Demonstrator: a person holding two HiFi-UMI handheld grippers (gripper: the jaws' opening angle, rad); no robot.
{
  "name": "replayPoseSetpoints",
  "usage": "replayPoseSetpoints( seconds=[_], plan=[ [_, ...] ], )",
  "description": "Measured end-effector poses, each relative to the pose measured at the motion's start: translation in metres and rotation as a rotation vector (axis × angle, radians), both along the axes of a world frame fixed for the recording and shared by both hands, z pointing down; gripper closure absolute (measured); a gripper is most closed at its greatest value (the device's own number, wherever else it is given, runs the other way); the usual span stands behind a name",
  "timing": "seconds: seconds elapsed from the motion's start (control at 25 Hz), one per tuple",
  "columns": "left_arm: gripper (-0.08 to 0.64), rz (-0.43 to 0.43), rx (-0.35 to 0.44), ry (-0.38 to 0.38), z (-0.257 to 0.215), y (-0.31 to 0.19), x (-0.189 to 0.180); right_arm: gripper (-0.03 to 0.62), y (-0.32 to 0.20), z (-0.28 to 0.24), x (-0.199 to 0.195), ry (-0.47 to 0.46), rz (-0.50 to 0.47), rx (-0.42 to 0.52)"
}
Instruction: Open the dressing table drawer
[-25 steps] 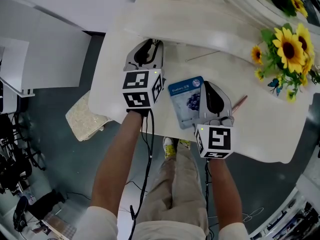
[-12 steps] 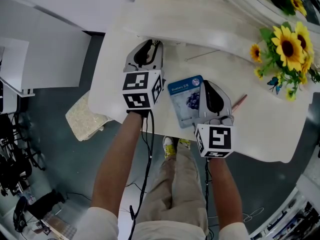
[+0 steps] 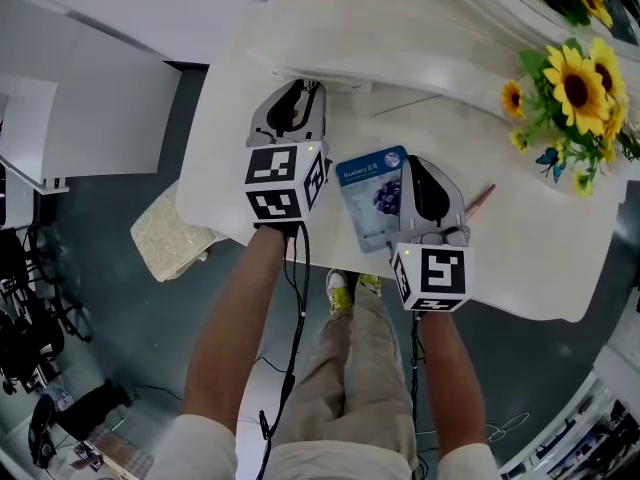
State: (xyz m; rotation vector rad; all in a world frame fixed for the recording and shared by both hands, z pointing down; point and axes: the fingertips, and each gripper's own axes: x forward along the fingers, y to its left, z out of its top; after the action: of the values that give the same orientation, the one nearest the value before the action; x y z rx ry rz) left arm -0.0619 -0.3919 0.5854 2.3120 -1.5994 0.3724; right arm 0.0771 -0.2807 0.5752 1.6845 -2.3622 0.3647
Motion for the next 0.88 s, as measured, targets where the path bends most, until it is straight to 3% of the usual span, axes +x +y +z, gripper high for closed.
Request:
replayPoseSetpoints(
  seconds=[0.88],
  plan=[
    [0.460, 0.007, -0.012, -0.013, 0.0025, 0.0046, -0.0001, 0.583, 0.0006, 0.0002, 0.0001, -0.004, -0.003, 0.004]
  ],
)
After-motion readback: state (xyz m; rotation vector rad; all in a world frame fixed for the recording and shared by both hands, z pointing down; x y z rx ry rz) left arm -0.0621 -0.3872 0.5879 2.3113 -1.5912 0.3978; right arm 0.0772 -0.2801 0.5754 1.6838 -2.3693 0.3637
